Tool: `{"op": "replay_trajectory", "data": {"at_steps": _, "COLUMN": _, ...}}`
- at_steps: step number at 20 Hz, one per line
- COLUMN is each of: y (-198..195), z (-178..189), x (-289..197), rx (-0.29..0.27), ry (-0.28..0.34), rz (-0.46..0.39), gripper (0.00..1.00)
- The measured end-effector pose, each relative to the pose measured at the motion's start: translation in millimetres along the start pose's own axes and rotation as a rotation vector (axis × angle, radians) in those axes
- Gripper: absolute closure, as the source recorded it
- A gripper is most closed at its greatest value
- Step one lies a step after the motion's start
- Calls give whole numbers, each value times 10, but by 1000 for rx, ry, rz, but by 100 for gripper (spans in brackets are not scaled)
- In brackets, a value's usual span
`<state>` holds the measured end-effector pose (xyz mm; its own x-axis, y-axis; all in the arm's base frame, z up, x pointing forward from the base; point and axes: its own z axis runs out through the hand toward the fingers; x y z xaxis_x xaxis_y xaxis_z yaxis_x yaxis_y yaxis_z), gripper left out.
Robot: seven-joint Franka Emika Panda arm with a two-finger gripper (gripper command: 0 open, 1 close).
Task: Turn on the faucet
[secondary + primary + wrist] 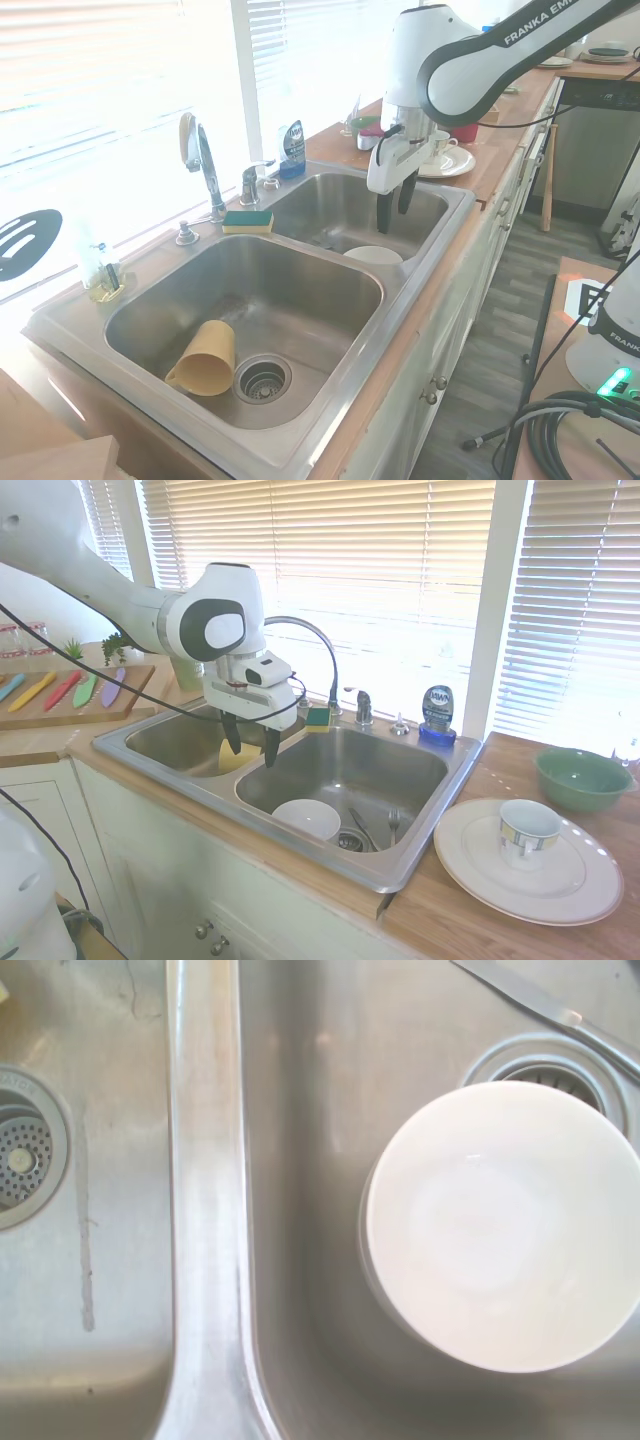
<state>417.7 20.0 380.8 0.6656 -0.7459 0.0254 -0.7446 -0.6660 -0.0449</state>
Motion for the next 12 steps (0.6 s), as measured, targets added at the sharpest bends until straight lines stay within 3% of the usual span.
{"op": "replay_trajectory", "data": {"at_steps": 2, "y": 1, "z": 17, "x": 2, "rx": -7, "ry": 1, "rz": -4, "gripper": 0}}
{"op": "replay_trajectory", "data": {"at_steps": 3, "y": 2, "z": 19, "x": 4, "rx": -8, "ry": 3, "rz": -5, "gripper": 100}}
{"op": "replay_trajectory", "data": {"at_steps": 12, "y": 46, "z": 8, "x": 53, "rx": -10, "ry": 8, "rz": 6, "gripper": 100}}
